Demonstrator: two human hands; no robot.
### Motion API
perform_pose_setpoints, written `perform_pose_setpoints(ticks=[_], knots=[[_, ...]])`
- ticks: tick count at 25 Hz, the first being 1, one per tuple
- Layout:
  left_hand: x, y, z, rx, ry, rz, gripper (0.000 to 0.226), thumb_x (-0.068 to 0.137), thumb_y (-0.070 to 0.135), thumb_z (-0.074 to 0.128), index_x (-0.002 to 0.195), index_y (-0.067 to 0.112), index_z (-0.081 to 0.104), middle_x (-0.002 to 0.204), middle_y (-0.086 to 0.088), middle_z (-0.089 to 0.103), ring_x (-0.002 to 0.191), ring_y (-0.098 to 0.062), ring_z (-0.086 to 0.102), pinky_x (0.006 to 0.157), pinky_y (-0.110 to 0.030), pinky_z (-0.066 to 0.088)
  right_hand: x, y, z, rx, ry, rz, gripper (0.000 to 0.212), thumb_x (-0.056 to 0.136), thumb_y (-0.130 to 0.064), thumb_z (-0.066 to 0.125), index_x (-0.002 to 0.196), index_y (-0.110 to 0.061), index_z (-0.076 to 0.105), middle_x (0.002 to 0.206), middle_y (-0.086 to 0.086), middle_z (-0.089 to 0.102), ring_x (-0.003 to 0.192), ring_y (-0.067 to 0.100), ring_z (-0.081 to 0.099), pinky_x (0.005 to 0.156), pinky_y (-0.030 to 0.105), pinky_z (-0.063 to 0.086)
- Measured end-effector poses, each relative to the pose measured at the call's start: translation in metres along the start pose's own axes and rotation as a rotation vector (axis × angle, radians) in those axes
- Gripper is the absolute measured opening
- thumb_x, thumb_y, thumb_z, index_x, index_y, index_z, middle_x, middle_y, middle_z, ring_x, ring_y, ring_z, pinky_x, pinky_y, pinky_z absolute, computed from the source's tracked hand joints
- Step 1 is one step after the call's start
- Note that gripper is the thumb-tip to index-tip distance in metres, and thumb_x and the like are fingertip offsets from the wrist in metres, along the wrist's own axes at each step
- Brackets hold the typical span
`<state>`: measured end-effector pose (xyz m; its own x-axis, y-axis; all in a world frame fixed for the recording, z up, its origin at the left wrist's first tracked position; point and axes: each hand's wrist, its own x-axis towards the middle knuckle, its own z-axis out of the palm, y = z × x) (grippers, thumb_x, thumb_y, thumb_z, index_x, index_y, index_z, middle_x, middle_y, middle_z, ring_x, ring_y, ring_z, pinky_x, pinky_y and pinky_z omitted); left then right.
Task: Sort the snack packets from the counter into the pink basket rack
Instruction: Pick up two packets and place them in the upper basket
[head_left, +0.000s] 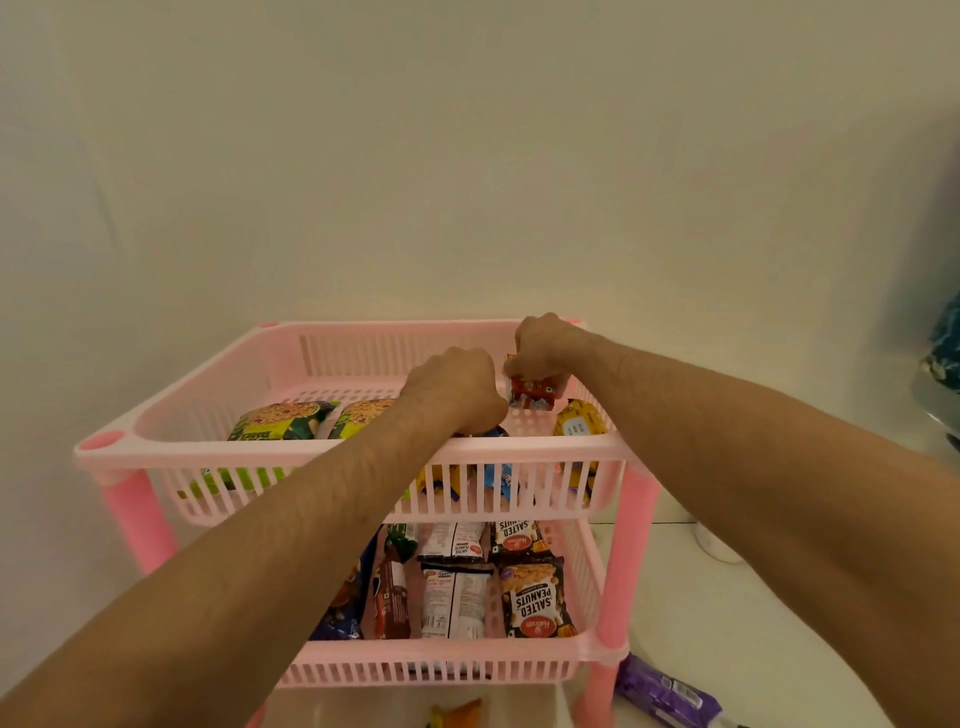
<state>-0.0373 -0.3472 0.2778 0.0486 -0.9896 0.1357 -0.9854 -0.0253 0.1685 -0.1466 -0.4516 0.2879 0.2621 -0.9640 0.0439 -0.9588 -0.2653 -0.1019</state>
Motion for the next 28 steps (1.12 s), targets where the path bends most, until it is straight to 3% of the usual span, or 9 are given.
perform_pose_setpoints(ticks=[3, 6, 11, 15, 18, 23, 28], knots=[[-0.001, -0.007, -0.002, -0.004, -0.034, -0.072, 0.028, 0.081, 0.039, 0.062, 0.102, 0.021, 0.064, 0.097, -0.001, 0.064, 0.085, -0.022, 0.061, 0.077, -0.035, 0.052, -0.001, 0.0, 0.007, -0.077, -0.03, -0.026, 0.044, 0.09, -0.046, 0.061, 0.117, -0.01, 0.062, 0.095, 0.004, 0.06, 0.084, 0.022, 0.062, 0.076, 0.034, 0.055], [-0.004, -0.009, -0.003, -0.034, -0.129, -0.093, 0.031, 0.076, 0.046, 0.062, 0.092, 0.02, 0.06, 0.087, 0.001, 0.064, 0.078, -0.02, 0.063, 0.077, -0.036, 0.054, -0.003, -0.001, 0.011, -0.071, -0.066, -0.041, 0.048, 0.092, -0.052, 0.055, 0.115, -0.011, 0.063, 0.097, 0.004, 0.064, 0.083, 0.022, 0.063, 0.074, 0.034, 0.053], [-0.005, -0.007, -0.004, -0.042, -0.189, -0.102, 0.03, 0.072, 0.047, 0.064, 0.084, 0.02, 0.059, 0.078, 0.002, 0.061, 0.072, -0.018, 0.062, 0.067, -0.031, 0.051, -0.013, 0.002, 0.007, -0.034, -0.126, -0.012, 0.047, 0.095, -0.048, 0.055, 0.115, -0.006, 0.061, 0.107, 0.01, 0.07, 0.079, 0.025, 0.071, 0.085, 0.039, 0.058], [-0.008, -0.008, -0.005, -0.097, -0.226, -0.106, 0.041, 0.074, 0.054, 0.069, 0.095, 0.019, 0.064, 0.088, 0.001, 0.066, 0.076, -0.016, 0.065, 0.077, -0.034, 0.055, -0.023, 0.004, 0.0, -0.047, -0.048, -0.058, 0.049, 0.094, -0.036, 0.062, 0.136, -0.012, 0.052, 0.132, 0.011, 0.058, 0.094, 0.026, 0.067, 0.083, 0.035, 0.058], [-0.01, -0.008, -0.005, -0.089, -0.23, -0.111, 0.048, 0.074, 0.06, 0.067, 0.098, 0.019, 0.064, 0.096, -0.001, 0.068, 0.086, -0.021, 0.066, 0.088, -0.041, 0.053, -0.027, 0.008, 0.0, 0.026, -0.139, -0.172, 0.056, 0.088, -0.033, 0.07, 0.14, -0.025, 0.05, 0.14, 0.006, 0.051, 0.099, 0.024, 0.063, 0.08, 0.034, 0.057], [-0.011, -0.005, -0.003, -0.059, -0.243, -0.084, 0.047, 0.077, 0.063, 0.063, 0.092, 0.019, 0.066, 0.09, -0.001, 0.067, 0.089, -0.022, 0.066, 0.092, -0.044, 0.05, -0.025, 0.011, 0.007, -0.137, -0.106, -0.192, 0.058, 0.083, -0.033, 0.075, 0.136, -0.022, 0.055, 0.138, 0.004, 0.056, 0.115, 0.022, 0.056, 0.1, 0.036, 0.046], [-0.007, -0.003, -0.002, -0.063, -0.201, -0.058, 0.043, 0.078, 0.06, 0.064, 0.085, 0.018, 0.065, 0.09, -0.002, 0.068, 0.086, -0.021, 0.065, 0.085, -0.039, 0.054, -0.028, 0.009, 0.003, -0.186, -0.091, -0.177, 0.062, 0.082, -0.032, 0.076, 0.139, -0.021, 0.052, 0.139, 0.003, 0.056, 0.121, 0.023, 0.055, 0.1, 0.035, 0.045]])
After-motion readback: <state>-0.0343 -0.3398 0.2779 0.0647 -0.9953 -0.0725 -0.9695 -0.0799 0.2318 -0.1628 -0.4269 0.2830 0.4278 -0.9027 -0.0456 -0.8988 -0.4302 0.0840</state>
